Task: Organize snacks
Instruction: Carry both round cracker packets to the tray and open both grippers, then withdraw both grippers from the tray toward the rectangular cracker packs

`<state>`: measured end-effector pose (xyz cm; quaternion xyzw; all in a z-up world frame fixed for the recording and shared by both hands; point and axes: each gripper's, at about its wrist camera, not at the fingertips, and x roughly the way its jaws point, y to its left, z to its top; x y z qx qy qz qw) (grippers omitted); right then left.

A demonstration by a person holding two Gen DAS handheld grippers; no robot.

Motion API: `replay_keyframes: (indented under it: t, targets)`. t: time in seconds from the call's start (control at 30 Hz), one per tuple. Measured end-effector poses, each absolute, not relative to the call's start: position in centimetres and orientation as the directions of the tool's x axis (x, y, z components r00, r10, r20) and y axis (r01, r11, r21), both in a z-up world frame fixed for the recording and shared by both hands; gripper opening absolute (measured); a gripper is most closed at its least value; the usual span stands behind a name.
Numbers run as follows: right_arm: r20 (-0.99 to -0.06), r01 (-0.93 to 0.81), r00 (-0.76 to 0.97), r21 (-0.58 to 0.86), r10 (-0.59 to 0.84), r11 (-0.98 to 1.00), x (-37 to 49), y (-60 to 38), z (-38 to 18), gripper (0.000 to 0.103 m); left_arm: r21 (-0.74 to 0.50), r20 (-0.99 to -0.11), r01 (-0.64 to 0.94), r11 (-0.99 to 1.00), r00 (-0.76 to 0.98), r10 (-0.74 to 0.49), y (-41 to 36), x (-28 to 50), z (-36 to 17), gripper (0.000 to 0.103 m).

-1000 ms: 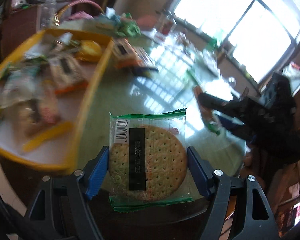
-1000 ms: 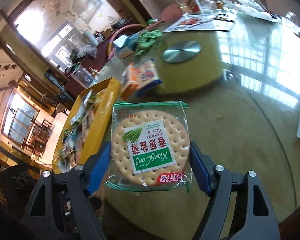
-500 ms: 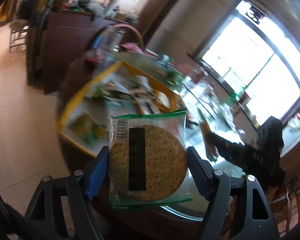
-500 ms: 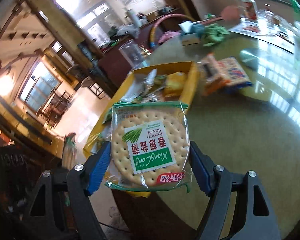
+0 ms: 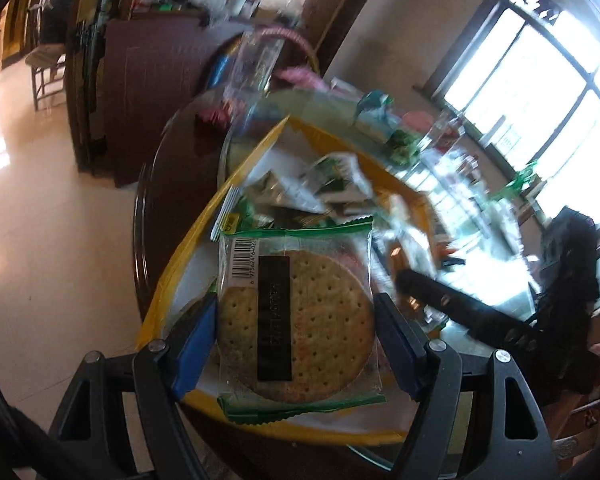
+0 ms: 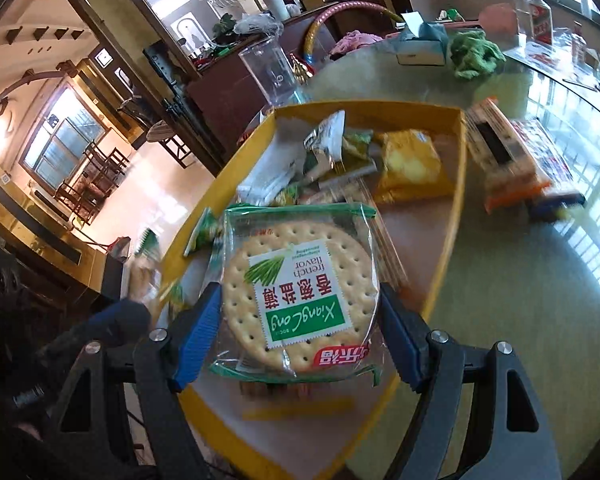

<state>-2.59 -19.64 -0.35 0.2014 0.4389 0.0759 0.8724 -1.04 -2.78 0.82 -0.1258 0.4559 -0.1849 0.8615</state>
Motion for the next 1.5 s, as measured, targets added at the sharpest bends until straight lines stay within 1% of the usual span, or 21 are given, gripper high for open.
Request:
replay_keyframes:
  t: [0.13, 0.17, 0.27, 0.3, 0.33, 0.4, 0.43, 0.5, 0.53, 0.6, 0.7, 0.73, 0.8, 0.83, 0.93, 1.07, 1.17, 1.27, 1.33, 1.4, 1.5]
  targets:
    - [-0.738, 0.069, 0.589, 0.451, 0.329, 0.890, -0.7, -20.3, -1.4, 0.079, -0.412, -0.747, 0.171, 0.895, 0.500, -0.439, -2.2, -0.8, -0.8, 0.077]
    - [-0.734, 0.070, 0.589, 0.463, 0.338, 0.884, -0.8, -20.4, -1.5, 0.082, -0.425, -0.746, 0.172, 0.889, 0.489, -0.452, -2.2, -0.9, -1.0, 0.080]
    - [-0.705, 0.068, 0.613, 0.496, 0.356, 0.866, -1.3, -21.3, -1.3, 0.090, -0.498, -0.709, 0.191, 0.846, 0.472, -0.524, -1.9, -1.2, -0.8, 0.082]
    - [-0.696, 0.074, 0.626, 0.501, 0.351, 0.862, -1.5, -21.6, -1.1, 0.091, -0.530, -0.685, 0.185, 0.827, 0.481, -0.547, -1.7, -1.4, -0.7, 0.085]
    - [-0.690, 0.076, 0.634, 0.505, 0.349, 0.860, -1.7, -21.8, -0.9, 0.091, -0.538, -0.675, 0.175, 0.825, 0.496, -0.546, -1.7, -1.6, -0.7, 0.086]
    - [-0.684, 0.089, 0.650, 0.501, 0.331, 0.861, -2.3, -22.3, -0.3, 0.091, -0.476, -0.702, 0.175, 0.862, 0.515, -0.492, -2.2, -1.7, -0.9, 0.086]
    - [-0.678, 0.094, 0.660, 0.503, 0.325, 0.859, -2.7, -22.6, -0.1, 0.091, -0.476, -0.702, 0.164, 0.864, 0.522, -0.486, -2.0, -2.0, -0.9, 0.086]
    - [-0.662, 0.090, 0.670, 0.523, 0.337, 0.847, -3.7, -22.9, 0.4, 0.091, -0.535, -0.632, 0.182, 0.825, 0.562, -0.534, -1.4, -3.2, -0.6, 0.087]
    - [-0.654, 0.082, 0.673, 0.530, 0.345, 0.844, -4.1, -23.0, 0.5, 0.091, -0.526, -0.622, 0.193, 0.829, 0.578, -0.529, -1.5, -3.5, -0.6, 0.088]
    - [-0.649, 0.074, 0.684, 0.517, 0.334, 0.853, -4.9, -23.0, 1.0, 0.091, -0.478, -0.676, 0.174, 0.861, 0.553, -0.488, -2.1, -3.7, -1.0, 0.088]
    - [-0.633, 0.072, 0.702, 0.518, 0.325, 0.852, -6.2, -23.5, 1.5, 0.091, -0.513, -0.624, 0.184, 0.839, 0.591, -0.511, -2.0, -4.7, -0.5, 0.089]
    - [-0.630, 0.073, 0.706, 0.520, 0.324, 0.851, -6.5, -23.7, 1.6, 0.091, -0.501, -0.619, 0.193, 0.844, 0.601, -0.505, -2.2, -4.8, -0.6, 0.089]
    - [-0.627, 0.082, 0.708, 0.531, 0.326, 0.844, -7.2, -24.2, 1.8, 0.092, -0.466, -0.675, 0.175, 0.867, 0.564, -0.476, -2.8, -4.1, -1.1, 0.089]
    - [-0.627, 0.082, 0.704, 0.537, 0.333, 0.839, -7.4, -24.3, 1.8, 0.092, -0.478, -0.680, 0.163, 0.863, 0.553, -0.482, -2.7, -4.0, -1.1, 0.089]
    - [-0.617, 0.068, 0.711, 0.537, 0.337, 0.841, -8.5, -24.7, 2.2, 0.092, -0.575, -0.595, 0.152, 0.804, 0.596, -0.539, -1.7, -4.6, -0.5, 0.090]
    - [-0.612, 0.057, 0.712, 0.539, 0.344, 0.841, -10.2, -25.5, 2.1, 0.092, -0.511, -0.668, 0.135, 0.849, 0.559, -0.491, -3.1, -4.1, -1.3, 0.091]
    - [-0.622, 0.067, 0.702, 0.543, 0.347, 0.837, -10.7, -26.3, 1.2, 0.092, -0.467, -0.656, 0.146, 0.872, 0.604, -0.452, -3.7, -4.9, -0.9, 0.091]
    - [-0.633, 0.076, 0.690, 0.545, 0.351, 0.835, -11.0, -27.2, 0.4, 0.092, -0.398, -0.615, 0.175, 0.901, 0.677, -0.404, -4.0, -5.8, -0.2, 0.091]
    - [-0.640, 0.090, 0.688, 0.542, 0.341, 0.836, -11.3, -28.0, -0.1, 0.092, -0.330, -0.667, 0.154, 0.931, 0.660, -0.345, -4.6, -5.3, -0.5, 0.091]
    - [-0.643, 0.098, 0.684, 0.548, 0.343, 0.831, -11.7, -29.1, -0.3, 0.092, -0.349, -0.635, 0.196, 0.916, 0.669, -0.385, -4.6, -5.8, 0.0, 0.091]
    - [-0.650, 0.120, 0.696, 0.525, 0.306, 0.843, -12.6, -30.9, 0.1, 0.092, -0.351, -0.596, 0.209, 0.913, 0.702, -0.390, -4.6, -6.7, 0.9, 0.091]
